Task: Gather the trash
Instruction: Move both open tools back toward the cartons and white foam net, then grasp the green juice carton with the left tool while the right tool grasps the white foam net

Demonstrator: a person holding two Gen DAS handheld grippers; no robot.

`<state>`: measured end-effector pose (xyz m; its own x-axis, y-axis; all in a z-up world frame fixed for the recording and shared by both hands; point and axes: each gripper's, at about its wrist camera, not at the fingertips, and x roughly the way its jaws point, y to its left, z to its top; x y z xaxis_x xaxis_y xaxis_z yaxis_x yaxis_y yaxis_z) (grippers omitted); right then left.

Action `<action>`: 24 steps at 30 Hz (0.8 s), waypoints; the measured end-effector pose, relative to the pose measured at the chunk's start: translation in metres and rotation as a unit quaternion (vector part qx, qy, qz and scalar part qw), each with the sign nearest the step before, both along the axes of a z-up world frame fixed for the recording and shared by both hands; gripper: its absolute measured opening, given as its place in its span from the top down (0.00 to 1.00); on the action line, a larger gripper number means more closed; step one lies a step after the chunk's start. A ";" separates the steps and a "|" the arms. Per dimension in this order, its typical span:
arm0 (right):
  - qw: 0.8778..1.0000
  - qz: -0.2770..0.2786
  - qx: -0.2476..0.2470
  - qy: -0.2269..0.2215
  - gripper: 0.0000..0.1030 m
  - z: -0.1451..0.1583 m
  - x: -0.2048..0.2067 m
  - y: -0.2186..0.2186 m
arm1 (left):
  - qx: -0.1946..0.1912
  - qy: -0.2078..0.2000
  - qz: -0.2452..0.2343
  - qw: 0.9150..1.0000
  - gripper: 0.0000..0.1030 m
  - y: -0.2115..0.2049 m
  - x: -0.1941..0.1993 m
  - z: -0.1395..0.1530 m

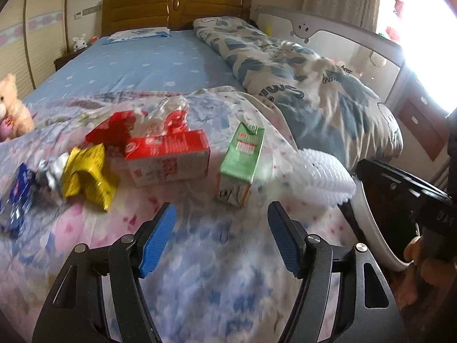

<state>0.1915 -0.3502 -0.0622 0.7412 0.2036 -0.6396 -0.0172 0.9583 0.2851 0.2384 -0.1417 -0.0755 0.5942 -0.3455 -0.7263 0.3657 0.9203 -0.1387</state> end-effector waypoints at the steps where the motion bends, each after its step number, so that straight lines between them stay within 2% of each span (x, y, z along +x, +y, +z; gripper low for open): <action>1: 1.000 0.004 -0.003 0.003 0.21 -0.002 0.005 0.001 | 0.001 0.001 -0.001 1.000 0.34 -0.002 0.004 -0.001; 5: 0.999 0.020 -0.011 0.031 0.29 -0.015 0.025 0.004 | 0.011 0.005 -0.002 1.000 0.34 -0.012 0.019 -0.010; 7: 0.999 0.027 -0.015 0.043 0.39 -0.021 0.031 0.006 | 0.009 0.013 -0.005 1.000 0.36 -0.015 0.026 -0.016; 9: 0.998 0.035 -0.020 0.055 0.47 -0.028 0.035 0.008 | 0.009 0.019 -0.010 1.000 0.52 -0.019 0.030 -0.021; 10: 0.997 0.038 -0.023 0.059 0.54 -0.031 0.036 0.009 | 0.009 0.023 -0.015 1.000 0.67 -0.020 0.032 -0.023; 11: 0.997 0.040 -0.028 0.061 0.58 -0.033 0.036 0.010 | 0.007 0.028 -0.018 0.999 0.71 -0.022 0.033 -0.025; 13: 0.997 0.042 -0.032 0.061 0.74 -0.033 0.033 0.012 | 0.007 0.021 -0.017 1.000 0.71 -0.022 0.031 -0.024; 15: 0.997 0.040 -0.027 0.058 0.79 -0.031 0.030 0.011 | 0.007 0.012 -0.018 1.000 0.72 -0.021 0.026 -0.021; 24: 0.999 0.033 0.019 0.036 0.82 -0.019 -0.005 0.014 | -0.012 -0.005 -0.011 1.000 0.72 0.003 -0.012 -0.003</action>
